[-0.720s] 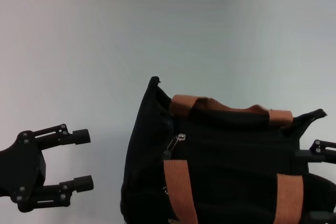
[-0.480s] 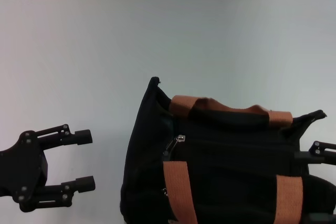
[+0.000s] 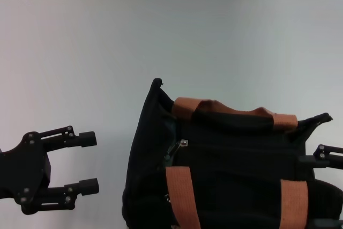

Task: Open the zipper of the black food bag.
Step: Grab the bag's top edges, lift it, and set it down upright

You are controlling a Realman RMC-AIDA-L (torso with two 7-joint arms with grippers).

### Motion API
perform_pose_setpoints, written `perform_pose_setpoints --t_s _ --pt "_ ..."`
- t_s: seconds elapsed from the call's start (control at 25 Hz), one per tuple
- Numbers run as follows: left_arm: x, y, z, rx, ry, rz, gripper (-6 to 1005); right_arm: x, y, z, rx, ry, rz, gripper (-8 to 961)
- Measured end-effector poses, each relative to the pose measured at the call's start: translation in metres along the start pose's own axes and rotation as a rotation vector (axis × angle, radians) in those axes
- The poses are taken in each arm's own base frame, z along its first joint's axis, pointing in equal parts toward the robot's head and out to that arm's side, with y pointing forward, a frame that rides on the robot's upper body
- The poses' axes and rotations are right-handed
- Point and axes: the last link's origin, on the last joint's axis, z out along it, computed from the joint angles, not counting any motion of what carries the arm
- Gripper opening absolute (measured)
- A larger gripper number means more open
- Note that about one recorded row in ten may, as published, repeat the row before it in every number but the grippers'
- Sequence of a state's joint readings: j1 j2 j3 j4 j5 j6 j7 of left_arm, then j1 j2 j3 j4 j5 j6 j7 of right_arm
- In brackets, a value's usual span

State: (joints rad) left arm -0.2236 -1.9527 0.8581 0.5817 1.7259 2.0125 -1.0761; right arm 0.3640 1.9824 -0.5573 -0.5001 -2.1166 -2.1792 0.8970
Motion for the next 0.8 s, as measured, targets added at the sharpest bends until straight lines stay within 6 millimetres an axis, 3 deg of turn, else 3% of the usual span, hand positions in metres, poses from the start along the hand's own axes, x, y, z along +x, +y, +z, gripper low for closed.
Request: perform_pose_setpoints --t_s 0.48,0.6,0.8 --pt "-0.003 0.002 0.008 -0.023 -0.003 -0.049 740 -0.003 -0.002 -0.008 0.076 -0.042 -0.007 827" --pt "-0.013 0.006 0.016 -0.037 -0.029 -0.075 736 -0.007 -0.003 -0.024 0.283 -0.153 -0.053 827" --pt "-0.021 0.007 0.026 -0.053 -0.062 -0.100 729 -0.008 -0.001 -0.032 0.408 -0.221 -0.086 826"
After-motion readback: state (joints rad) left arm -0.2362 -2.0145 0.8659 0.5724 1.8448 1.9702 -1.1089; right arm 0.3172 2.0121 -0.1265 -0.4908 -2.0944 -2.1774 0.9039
